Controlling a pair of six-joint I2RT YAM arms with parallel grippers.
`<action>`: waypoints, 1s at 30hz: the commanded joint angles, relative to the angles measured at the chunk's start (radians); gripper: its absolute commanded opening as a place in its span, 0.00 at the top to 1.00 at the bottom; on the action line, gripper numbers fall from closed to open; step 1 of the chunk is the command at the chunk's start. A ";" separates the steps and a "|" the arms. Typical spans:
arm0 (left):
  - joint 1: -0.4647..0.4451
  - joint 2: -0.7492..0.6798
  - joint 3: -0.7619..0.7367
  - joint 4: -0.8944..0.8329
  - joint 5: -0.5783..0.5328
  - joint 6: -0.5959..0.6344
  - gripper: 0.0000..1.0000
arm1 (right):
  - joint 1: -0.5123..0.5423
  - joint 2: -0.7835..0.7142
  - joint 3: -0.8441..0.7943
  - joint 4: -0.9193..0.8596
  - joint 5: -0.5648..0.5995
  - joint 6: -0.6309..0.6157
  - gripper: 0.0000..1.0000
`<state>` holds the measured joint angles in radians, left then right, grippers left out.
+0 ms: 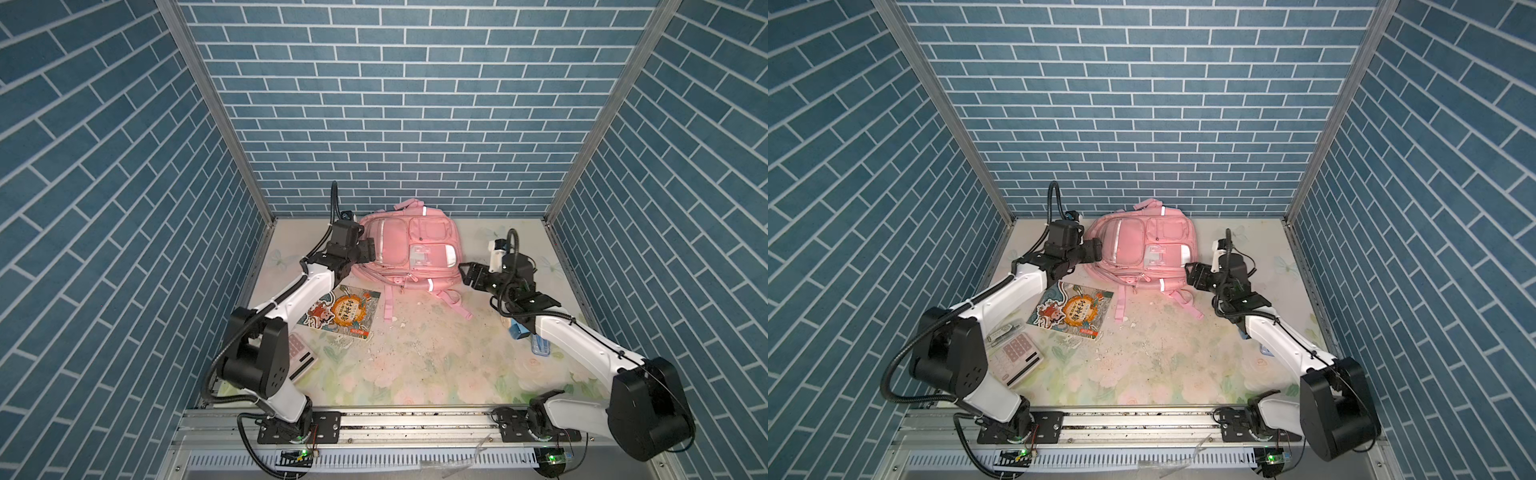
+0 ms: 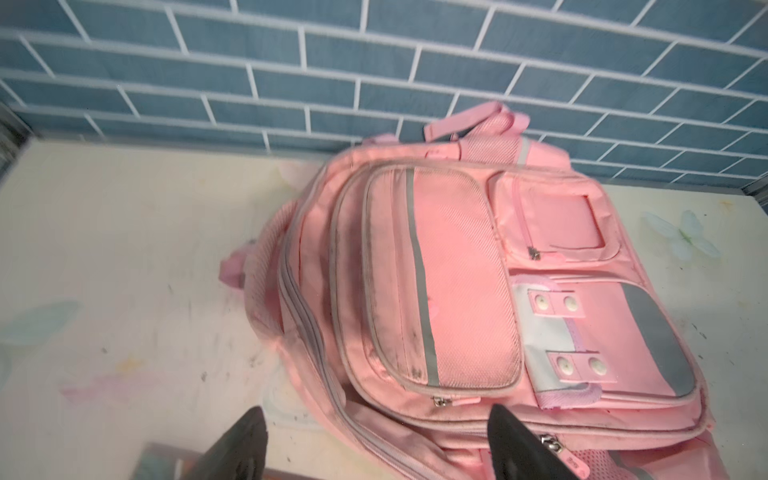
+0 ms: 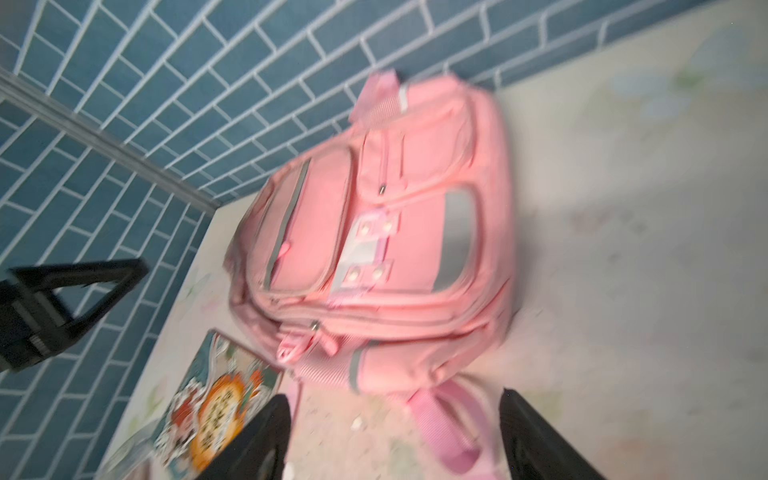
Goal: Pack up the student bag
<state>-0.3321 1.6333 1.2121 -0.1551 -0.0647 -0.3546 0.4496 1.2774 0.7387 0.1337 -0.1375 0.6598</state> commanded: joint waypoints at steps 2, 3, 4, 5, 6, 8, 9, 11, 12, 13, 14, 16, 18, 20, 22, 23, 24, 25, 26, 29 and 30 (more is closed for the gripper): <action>0.042 0.041 0.039 -0.023 0.057 -0.205 0.16 | 0.111 0.057 -0.025 0.000 0.038 0.325 0.21; 0.052 0.051 0.035 -0.013 0.061 -0.231 0.16 | 0.128 0.072 -0.024 0.016 0.047 0.356 0.21; 0.061 0.062 0.043 -0.012 0.068 -0.240 0.16 | 0.140 0.090 -0.022 0.033 0.042 0.376 0.20; 0.066 0.075 0.051 -0.013 0.077 -0.237 0.15 | 0.146 0.107 -0.018 0.041 0.040 0.394 0.20; 0.072 0.091 0.066 -0.021 0.090 -0.225 0.14 | 0.149 0.129 -0.011 0.043 0.037 0.422 0.20; 0.084 0.122 0.097 -0.043 0.116 -0.208 0.13 | 0.149 0.182 0.000 0.060 0.019 0.457 0.20; 0.093 0.137 0.109 -0.053 0.129 -0.206 0.13 | 0.152 0.209 0.008 0.062 0.013 0.480 0.20; 0.117 0.158 0.120 -0.062 0.150 -0.209 0.13 | 0.152 0.258 0.013 0.113 -0.005 0.514 0.20; 0.131 0.165 0.121 -0.062 0.160 -0.211 0.13 | 0.153 0.280 0.011 0.153 -0.013 0.537 0.20; 0.143 0.169 0.120 -0.061 0.163 -0.214 0.12 | 0.156 0.299 0.012 0.191 -0.014 0.553 0.19; 0.157 0.173 0.118 -0.056 0.172 -0.211 0.13 | 0.157 0.322 0.017 0.223 -0.014 0.571 0.19; 0.180 0.180 0.125 -0.058 0.169 -0.200 0.13 | 0.166 0.358 0.031 0.270 -0.004 0.586 0.20; 0.202 0.199 0.150 -0.067 0.174 -0.185 0.13 | 0.176 0.387 0.048 0.299 0.026 0.603 0.20; 0.209 0.229 0.190 -0.079 0.188 -0.158 0.13 | 0.182 0.414 0.053 0.354 0.047 0.619 0.20; 0.209 0.267 0.241 -0.101 0.190 -0.124 0.13 | 0.181 0.446 0.060 0.399 0.050 0.640 0.21; 0.209 0.290 0.267 -0.117 0.189 -0.108 0.13 | 0.181 0.463 0.065 0.419 0.049 0.646 0.22; 0.211 0.313 0.292 -0.132 0.183 -0.095 0.13 | 0.182 0.477 0.074 0.422 0.045 0.651 0.27; 0.211 0.333 0.313 -0.146 0.181 -0.085 0.13 | 0.181 0.486 0.079 0.424 0.049 0.655 0.28; 0.213 0.355 0.333 -0.161 0.175 -0.078 0.13 | 0.184 0.491 0.079 0.423 0.054 0.665 0.30; 0.216 0.414 0.383 -0.185 0.180 -0.053 0.15 | 0.181 0.499 0.063 0.400 0.075 0.700 0.33; 0.216 0.433 0.397 -0.190 0.180 -0.047 0.16 | 0.178 0.498 0.057 0.392 0.082 0.710 0.35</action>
<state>-0.1181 2.0190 1.5726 -0.2829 0.1184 -0.4454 0.6285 1.7630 0.8013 0.5102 -0.0994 1.2865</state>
